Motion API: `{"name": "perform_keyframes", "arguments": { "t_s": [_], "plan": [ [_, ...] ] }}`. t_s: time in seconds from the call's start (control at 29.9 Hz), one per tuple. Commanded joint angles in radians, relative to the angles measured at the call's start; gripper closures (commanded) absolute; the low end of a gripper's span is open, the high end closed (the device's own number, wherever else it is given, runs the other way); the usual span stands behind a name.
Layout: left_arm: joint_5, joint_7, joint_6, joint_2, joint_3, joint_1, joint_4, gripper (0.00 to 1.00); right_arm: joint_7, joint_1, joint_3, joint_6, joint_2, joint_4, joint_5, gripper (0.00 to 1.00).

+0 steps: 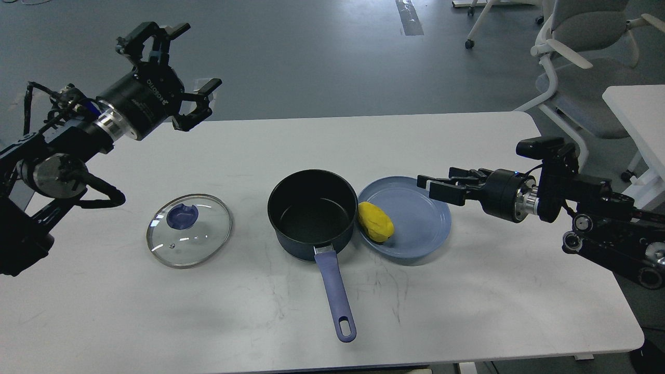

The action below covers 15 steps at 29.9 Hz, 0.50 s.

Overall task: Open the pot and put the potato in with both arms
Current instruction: 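Move the right gripper down to the yellow potato on the plate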

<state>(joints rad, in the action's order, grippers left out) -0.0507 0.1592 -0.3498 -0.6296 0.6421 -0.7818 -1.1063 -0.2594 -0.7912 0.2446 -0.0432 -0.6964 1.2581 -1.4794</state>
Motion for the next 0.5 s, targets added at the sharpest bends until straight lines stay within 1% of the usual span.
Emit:
{"name": "perform_keyframes", "arguments": {
  "t_s": [0.0, 0.2, 0.37, 0.44, 0.47],
  "plan": [
    [0.000, 0.017, 0.000, -0.015, -0.002, 0.004, 0.000, 0.01, -0.001, 0.006, -0.022, 0.002, 0.058, -0.038, -0.022, 0.02],
    [0.000, 0.023, -0.001, -0.022, -0.001, 0.016, 0.000, 0.01, -0.018, -0.002, -0.065, 0.039, 0.178, -0.156, -0.064, 0.04],
    [0.000, 0.029, -0.001, -0.032, 0.002, 0.024, 0.000, 0.01, -0.021, -0.005, -0.077, 0.059, 0.238, -0.209, -0.064, 0.05],
    [0.000, 0.043, -0.001, -0.036, 0.002, 0.027, 0.000, 0.01, -0.021, -0.005, -0.079, 0.060, 0.256, -0.224, -0.065, 0.08],
    [0.000, 0.048, -0.001, -0.036, 0.002, 0.029, 0.000, 0.01, -0.021, -0.003, -0.080, 0.060, 0.264, -0.232, -0.064, 0.17]
  ]
}}
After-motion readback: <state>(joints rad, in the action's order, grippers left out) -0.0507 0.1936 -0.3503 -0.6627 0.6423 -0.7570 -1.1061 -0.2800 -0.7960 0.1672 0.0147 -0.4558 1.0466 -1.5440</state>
